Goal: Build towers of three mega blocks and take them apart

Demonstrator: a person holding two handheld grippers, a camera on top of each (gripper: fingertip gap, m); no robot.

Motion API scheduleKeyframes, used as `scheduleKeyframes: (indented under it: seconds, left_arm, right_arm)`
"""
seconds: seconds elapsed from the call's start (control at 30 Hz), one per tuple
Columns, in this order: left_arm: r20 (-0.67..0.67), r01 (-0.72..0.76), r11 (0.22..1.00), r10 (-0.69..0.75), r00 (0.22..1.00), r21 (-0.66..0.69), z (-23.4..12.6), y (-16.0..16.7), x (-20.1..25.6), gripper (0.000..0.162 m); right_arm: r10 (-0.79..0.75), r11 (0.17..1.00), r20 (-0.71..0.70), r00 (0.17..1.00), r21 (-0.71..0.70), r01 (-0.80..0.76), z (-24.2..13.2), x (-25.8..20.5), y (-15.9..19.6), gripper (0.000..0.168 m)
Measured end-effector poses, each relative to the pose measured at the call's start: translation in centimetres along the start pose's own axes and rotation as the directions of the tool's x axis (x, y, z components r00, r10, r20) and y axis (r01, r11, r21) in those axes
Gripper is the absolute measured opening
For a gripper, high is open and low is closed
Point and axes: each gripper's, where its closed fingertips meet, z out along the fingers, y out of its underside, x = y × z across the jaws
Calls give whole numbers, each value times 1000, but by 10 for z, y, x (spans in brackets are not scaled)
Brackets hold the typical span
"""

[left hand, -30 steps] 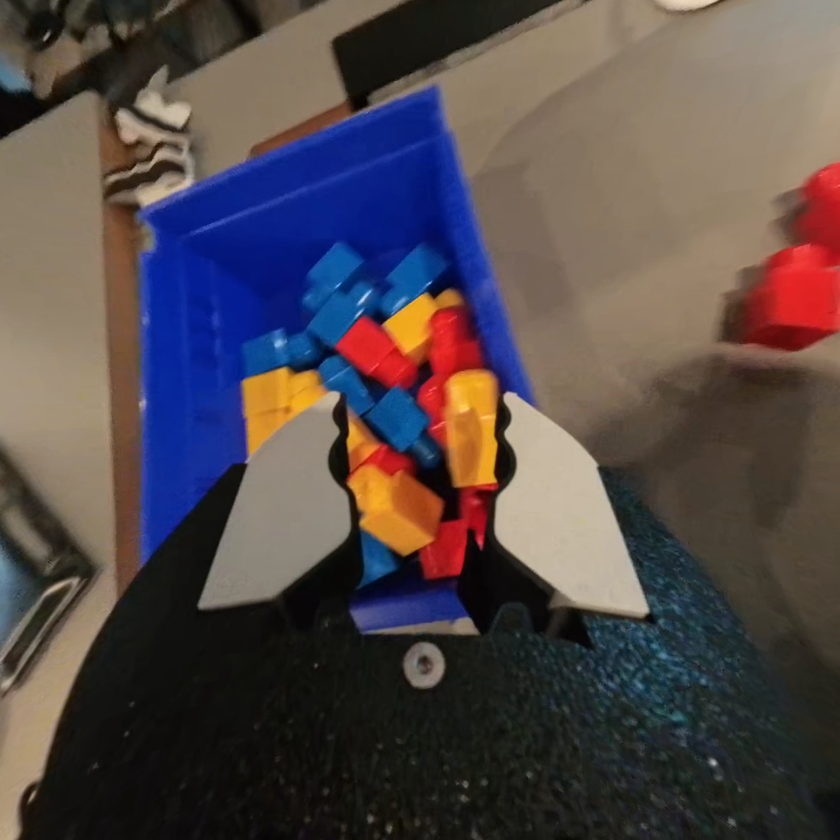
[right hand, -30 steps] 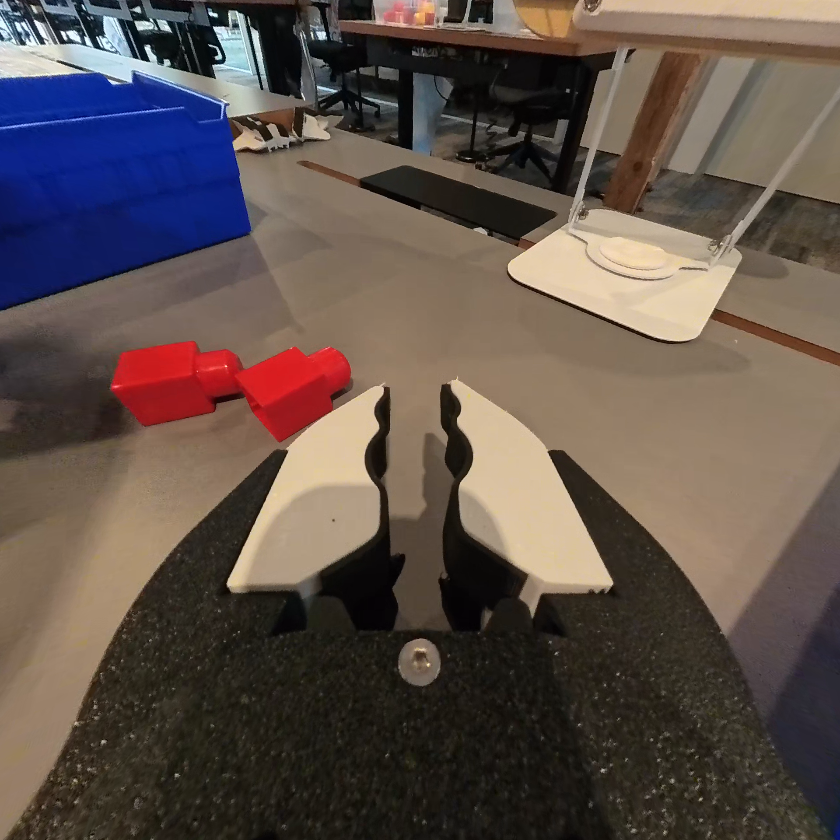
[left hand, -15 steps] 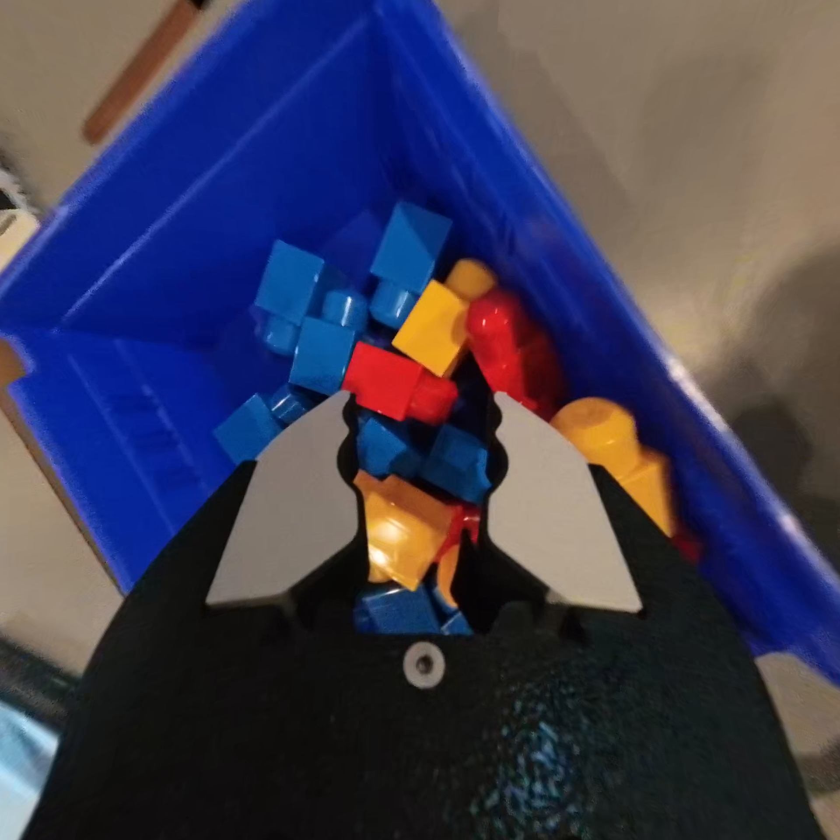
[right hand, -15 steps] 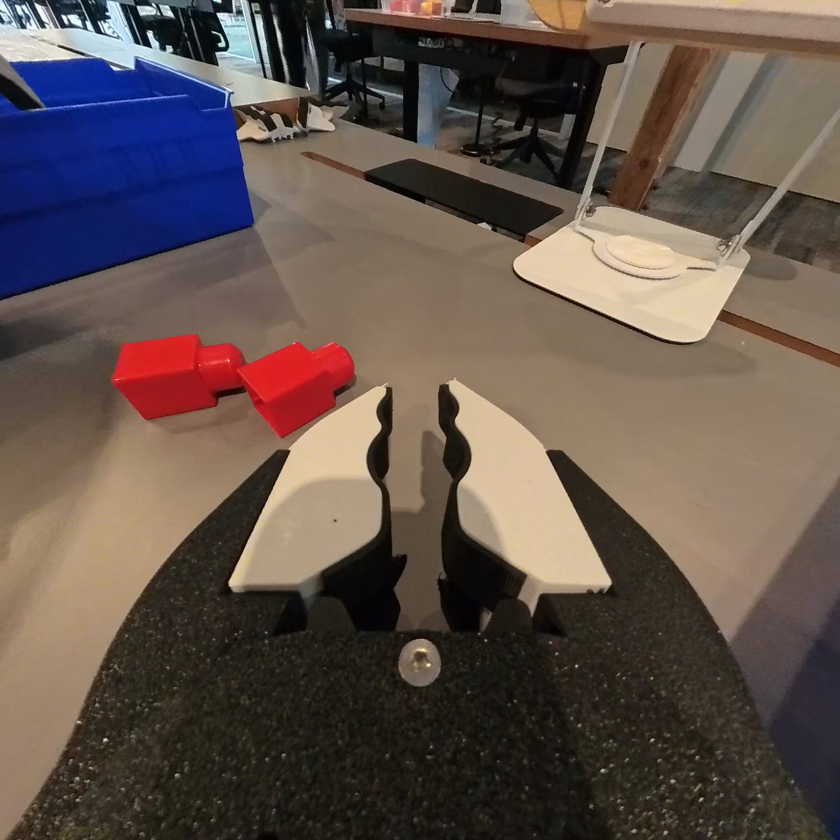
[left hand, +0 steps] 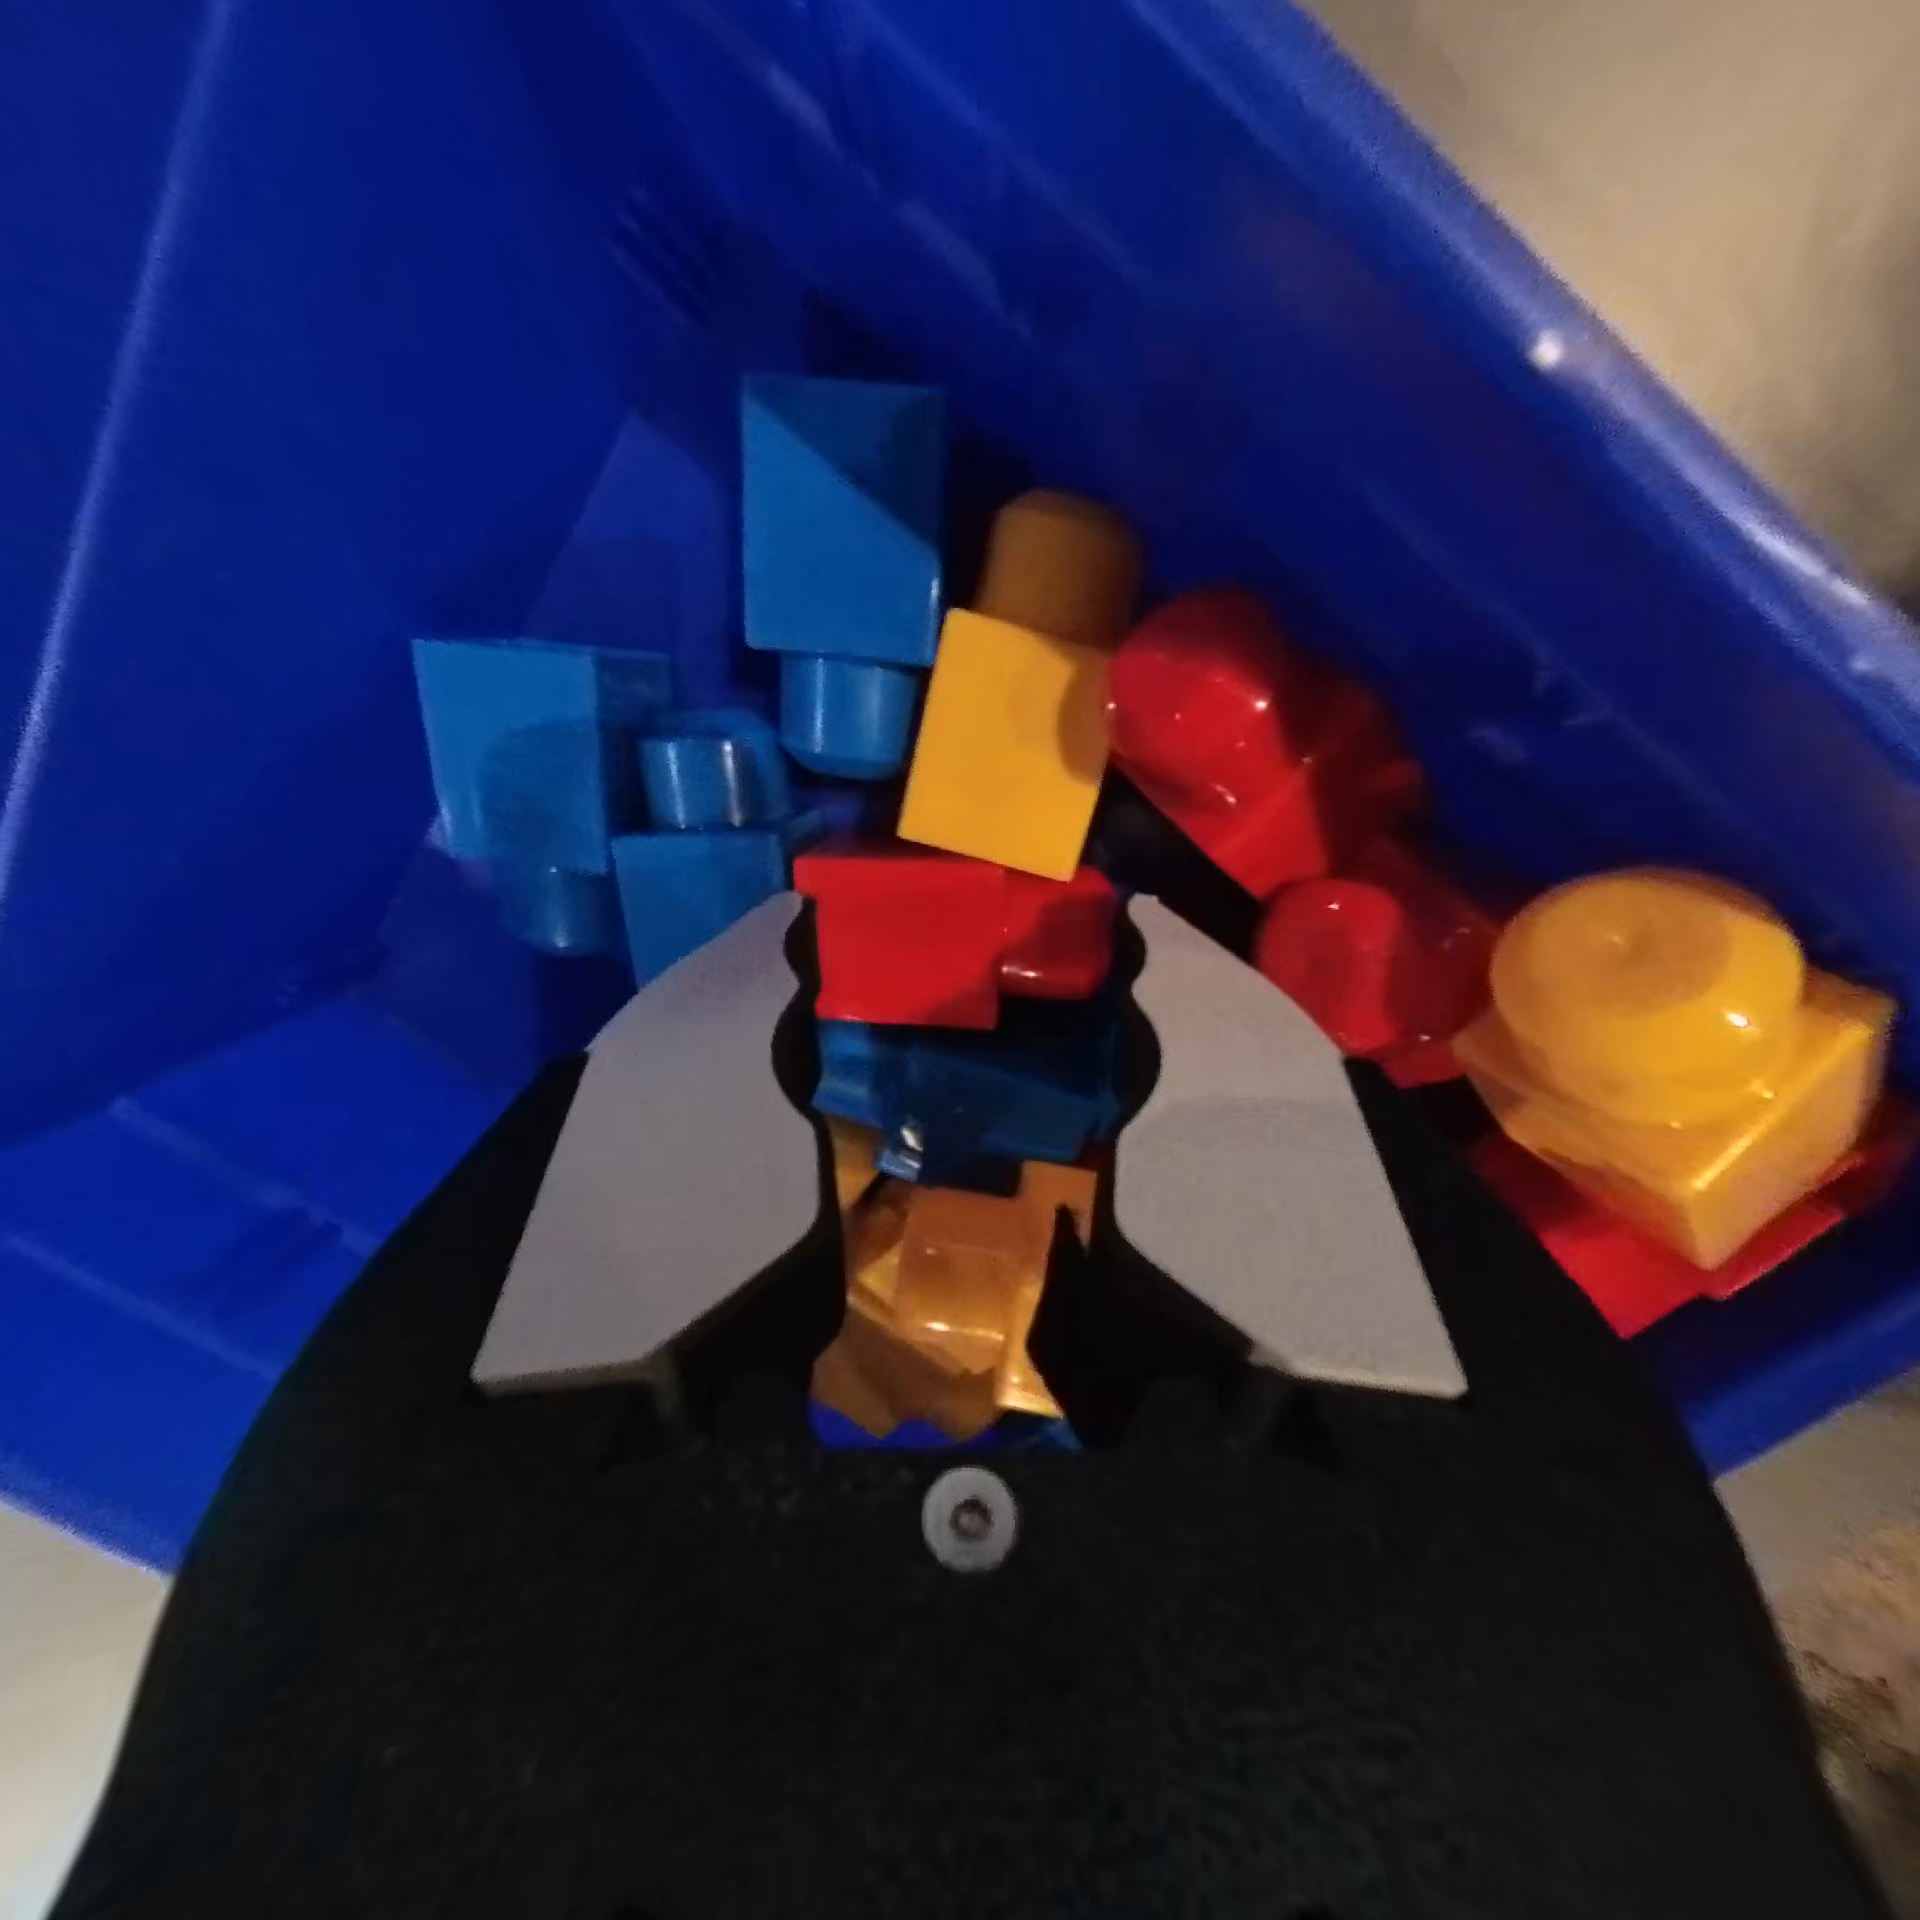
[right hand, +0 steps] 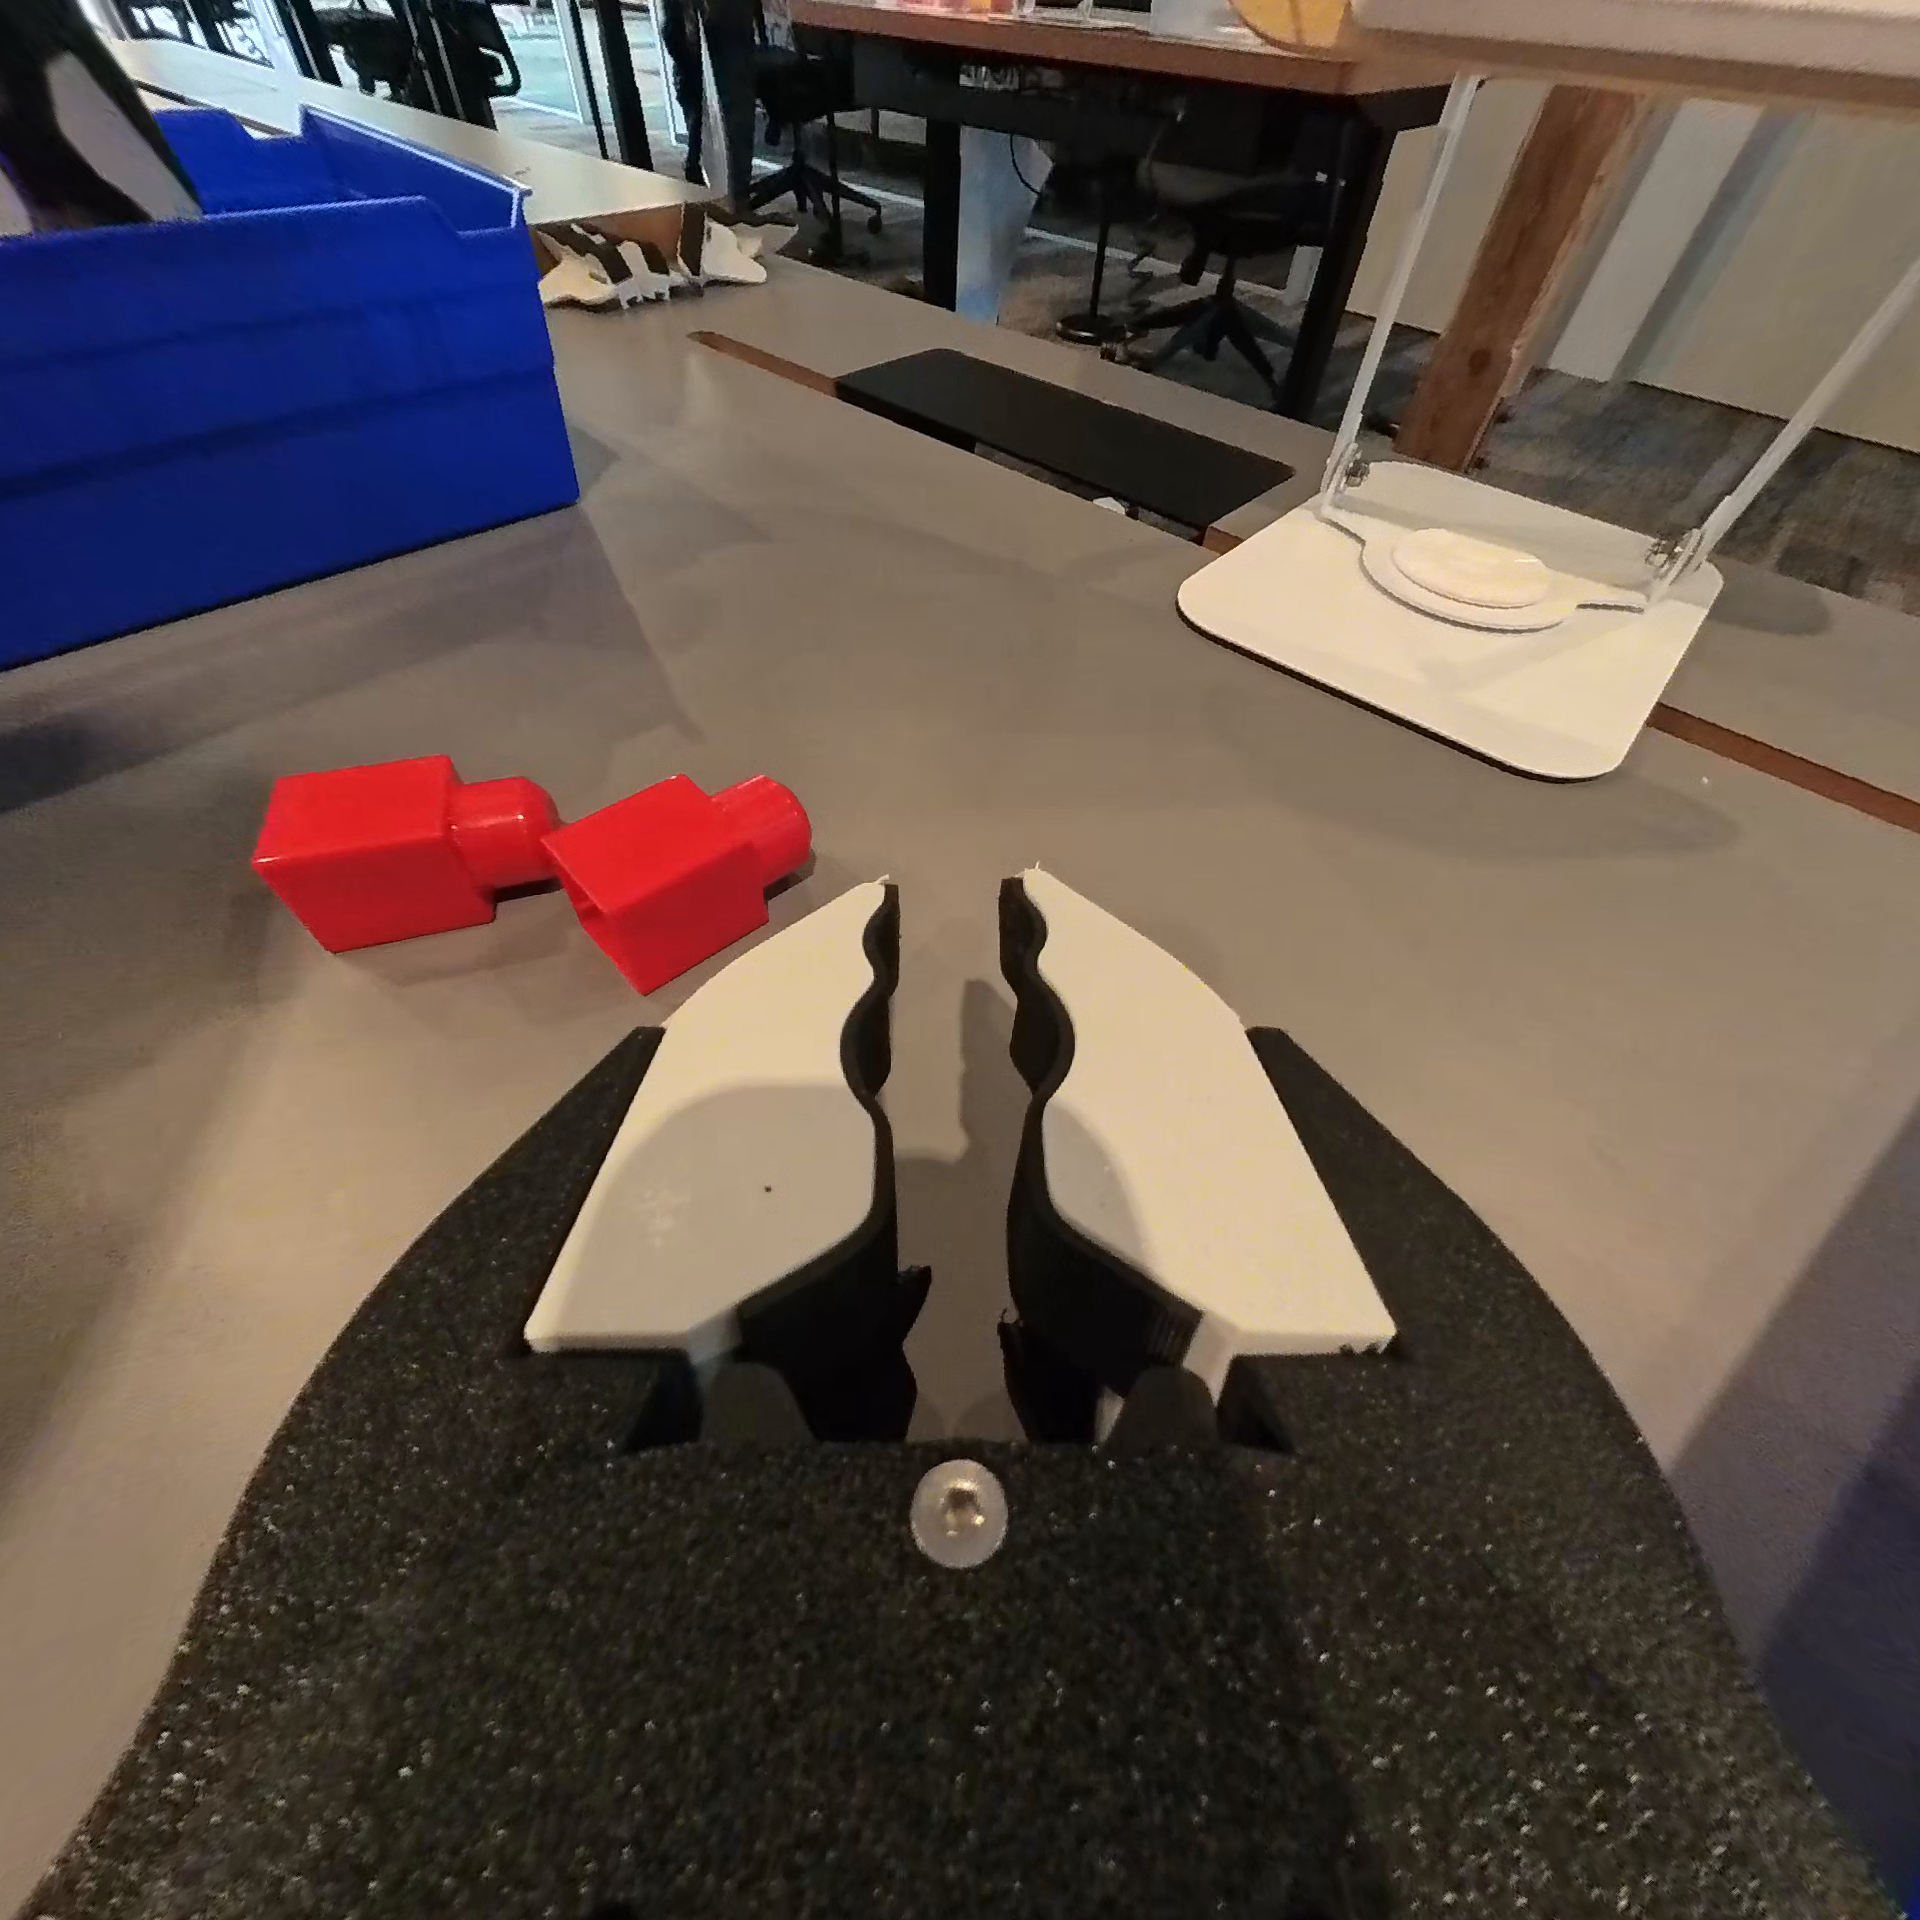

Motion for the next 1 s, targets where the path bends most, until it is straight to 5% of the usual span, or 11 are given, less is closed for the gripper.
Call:
scheduleKeyframes:
  seconds: [0.43,0.77,1.0]
  left_arm:
    - [9,-96,989,98,995,-116,5,3,-18,74]
    - [95,79,985,-64,993,-154,8,14,-35,98]
    - [155,113,983,-91,984,-144,6,14,-32,94]
  right_arm:
    - [-4,1000,-1,1000,-4,4,1,0,0,18]
    - [-6,1000,-4,1000,-4,6,1,0,1,17]
    - [-12,1000,-7,1000,-5,12,1,-1,1,17]
